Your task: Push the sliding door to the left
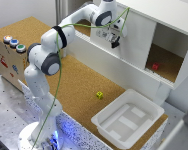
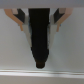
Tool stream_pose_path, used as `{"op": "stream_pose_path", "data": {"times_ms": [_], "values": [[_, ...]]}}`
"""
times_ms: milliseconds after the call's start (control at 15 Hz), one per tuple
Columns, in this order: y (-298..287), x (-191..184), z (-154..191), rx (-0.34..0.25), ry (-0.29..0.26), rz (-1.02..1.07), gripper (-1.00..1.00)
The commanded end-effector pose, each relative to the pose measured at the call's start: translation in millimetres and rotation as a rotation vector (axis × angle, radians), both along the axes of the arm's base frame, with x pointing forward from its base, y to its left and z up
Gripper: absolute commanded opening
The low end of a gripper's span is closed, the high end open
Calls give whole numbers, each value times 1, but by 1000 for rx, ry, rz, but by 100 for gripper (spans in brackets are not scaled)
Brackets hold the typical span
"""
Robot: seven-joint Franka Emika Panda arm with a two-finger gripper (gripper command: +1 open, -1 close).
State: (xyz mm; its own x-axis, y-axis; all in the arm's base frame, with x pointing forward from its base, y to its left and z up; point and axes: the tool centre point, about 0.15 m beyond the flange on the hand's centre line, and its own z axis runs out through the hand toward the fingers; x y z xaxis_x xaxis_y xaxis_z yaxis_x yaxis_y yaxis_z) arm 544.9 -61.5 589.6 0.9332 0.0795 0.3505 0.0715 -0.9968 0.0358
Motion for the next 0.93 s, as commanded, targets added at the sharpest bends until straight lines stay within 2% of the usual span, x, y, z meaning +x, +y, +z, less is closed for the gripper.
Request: {"op": "stream_pose_path", "data": {"times_ms": [0, 867], "values": [[42, 18, -6, -19, 85, -3, -100], [144, 15, -6, -21, 86, 60, -100]]}}
